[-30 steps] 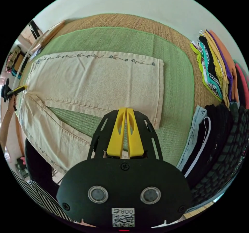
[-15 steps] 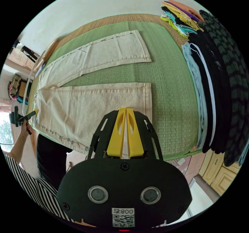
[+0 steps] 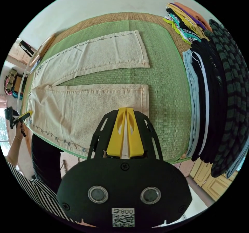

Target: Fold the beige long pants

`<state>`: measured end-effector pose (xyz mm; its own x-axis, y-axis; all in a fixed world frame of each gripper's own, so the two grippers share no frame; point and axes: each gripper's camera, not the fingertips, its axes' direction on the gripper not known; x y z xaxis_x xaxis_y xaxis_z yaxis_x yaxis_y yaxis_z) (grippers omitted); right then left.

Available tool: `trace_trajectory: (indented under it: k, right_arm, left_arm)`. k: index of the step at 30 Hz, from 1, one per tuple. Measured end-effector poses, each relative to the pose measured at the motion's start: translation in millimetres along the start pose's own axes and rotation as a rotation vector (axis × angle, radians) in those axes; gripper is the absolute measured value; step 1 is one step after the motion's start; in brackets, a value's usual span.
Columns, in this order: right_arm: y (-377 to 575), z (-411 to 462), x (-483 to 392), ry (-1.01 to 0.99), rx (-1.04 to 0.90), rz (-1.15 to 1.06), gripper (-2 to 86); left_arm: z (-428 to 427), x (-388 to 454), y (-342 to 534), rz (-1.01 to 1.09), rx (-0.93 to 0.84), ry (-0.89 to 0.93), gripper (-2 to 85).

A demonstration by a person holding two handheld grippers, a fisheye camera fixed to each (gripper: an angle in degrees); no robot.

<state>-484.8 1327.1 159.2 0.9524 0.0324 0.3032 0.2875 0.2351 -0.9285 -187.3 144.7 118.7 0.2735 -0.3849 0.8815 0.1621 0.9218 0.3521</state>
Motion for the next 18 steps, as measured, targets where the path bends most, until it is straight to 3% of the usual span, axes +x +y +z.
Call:
trace_trajectory:
  k: [7, 12, 18]
  right_arm:
    - [-4, -10, -35, -0.003, -0.034, -0.018, 0.2]
    - [-12, -42, -91, -0.111, 0.057, -0.056, 0.7]
    - [-64, -70, -288, -0.355, 0.105, -0.408, 4.7]
  left_arm:
    - [18, -15, 9, -0.06, 0.071, 0.078, 0.1]
    - [18, -39, 26, -0.114, 0.168, 0.107, 0.2]
    - [35, -74, 24, -0.166, 0.225, 0.061, 0.2]
